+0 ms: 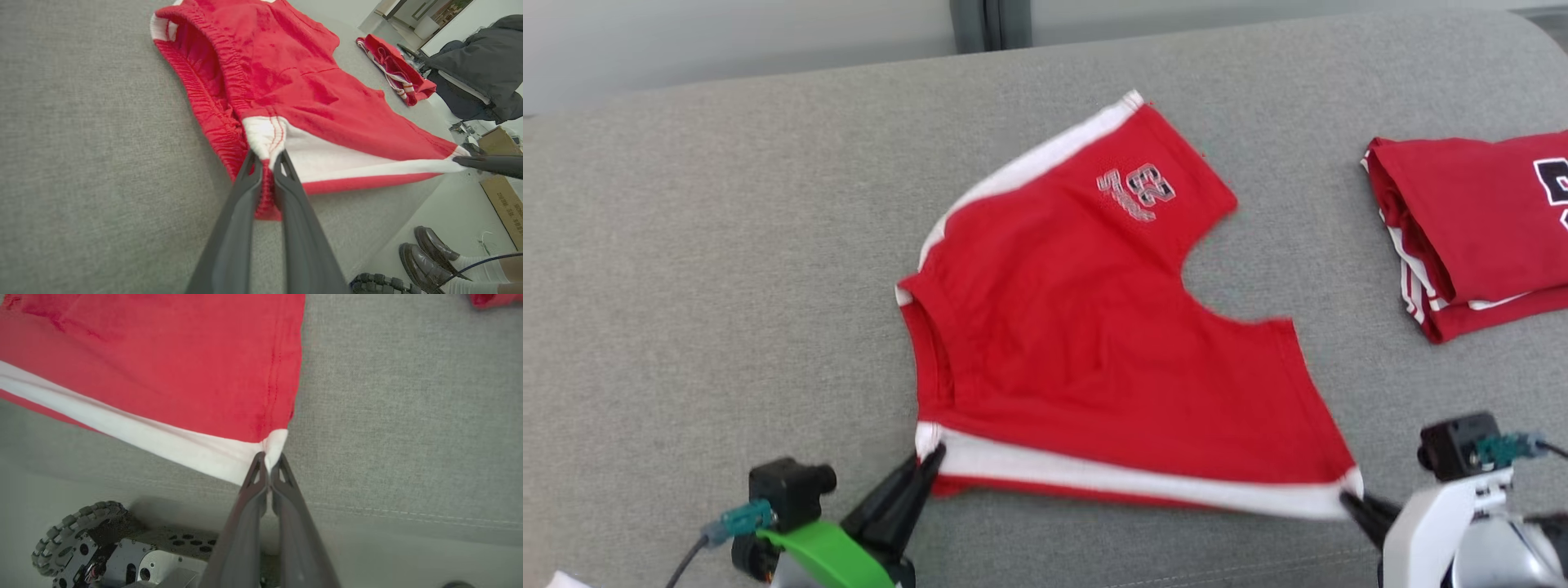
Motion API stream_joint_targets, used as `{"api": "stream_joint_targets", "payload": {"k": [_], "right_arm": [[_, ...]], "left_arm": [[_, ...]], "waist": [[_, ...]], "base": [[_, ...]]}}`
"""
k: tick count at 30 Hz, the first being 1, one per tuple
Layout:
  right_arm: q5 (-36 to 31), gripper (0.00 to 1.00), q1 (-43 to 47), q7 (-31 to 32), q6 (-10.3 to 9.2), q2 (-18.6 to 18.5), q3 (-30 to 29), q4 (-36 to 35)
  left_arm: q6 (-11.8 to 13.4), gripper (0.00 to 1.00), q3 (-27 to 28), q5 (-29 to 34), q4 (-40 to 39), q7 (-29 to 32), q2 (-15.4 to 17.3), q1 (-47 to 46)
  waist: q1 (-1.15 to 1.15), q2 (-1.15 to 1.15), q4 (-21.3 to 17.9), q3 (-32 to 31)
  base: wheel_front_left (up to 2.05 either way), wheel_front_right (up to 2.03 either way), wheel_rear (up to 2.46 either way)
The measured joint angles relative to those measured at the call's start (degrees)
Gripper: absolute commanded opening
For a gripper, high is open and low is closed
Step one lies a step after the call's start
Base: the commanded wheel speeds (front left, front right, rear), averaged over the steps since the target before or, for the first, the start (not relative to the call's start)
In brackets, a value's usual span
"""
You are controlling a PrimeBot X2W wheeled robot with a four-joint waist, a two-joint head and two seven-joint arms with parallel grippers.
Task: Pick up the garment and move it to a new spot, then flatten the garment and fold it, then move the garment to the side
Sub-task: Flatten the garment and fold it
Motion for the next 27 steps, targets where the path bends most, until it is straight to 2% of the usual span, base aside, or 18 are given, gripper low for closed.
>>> {"api": "stream_joint_targets", "payload": {"k": [2,5,7,11,16,19,22,27], "right_arm": [[0.3,0.0,3.7,5.1,0.0,0.4,-0.8,-2.9],[0.8,0.0,6.5,9.5,0.0,0.8,-2.3,-7.4],[0.9,0.0,6.0,9.9,0.0,0.1,-2.9,-10.0],[1.0,0.0,-1.3,8.8,0.0,-4.2,-2.6,-10.1],[1.4,0.0,-16.1,4.5,0.0,-10.2,1.4,-1.1],[1.6,0.0,-24.5,1.0,0.01,-11.9,4.4,6.1],[1.3,0.0,-32.5,-2.8,0.0,-12.0,6.9,14.0],[1.3,0.0,-43.2,-8.9,0.0,-10.0,10.6,25.8]], "left_arm": [[0.0,0.0,-0.8,-0.7,-1.4,1.5,1.2,1.9],[0.5,0.0,-1.4,-1.4,-3.4,2.5,2.1,4.0],[0.6,0.0,-1.2,-2.6,-5.2,2.4,1.8,4.8],[1.0,0.0,-0.7,-3.4,-6.2,2.5,0.4,4.0],[1.0,0.0,0.1,-3.5,-4.2,3.4,-2.9,-2.9],[1.1,0.0,0.2,-4.1,-2.1,4.5,-5.2,-6.6],[1.8,0.0,0.8,-2.6,1.2,3.4,-7.1,-11.7],[3.5,0.0,1.6,0.3,8.3,-0.1,-11.0,-18.0]], "waist": [[0.0,0.0,0.6,-0.6],[0.0,0.0,1.4,-1.1],[0.0,0.0,1.8,-1.2],[0.0,0.0,2.4,-1.1],[0.0,0.0,3.5,-0.7],[0.0,0.0,4.3,-0.3],[0.0,0.0,5.3,0.5],[0.0,0.0,6.8,2.6]], "base": [[0.0,0.0,0.0],[0.0,0.0,0.0],[0.0,0.0,0.0],[0.0,0.0,0.0],[0.0,0.0,0.0],[0.0,0.0,0.0],[0.0,0.0,0.0],[0.0,0.0,0.0]]}}
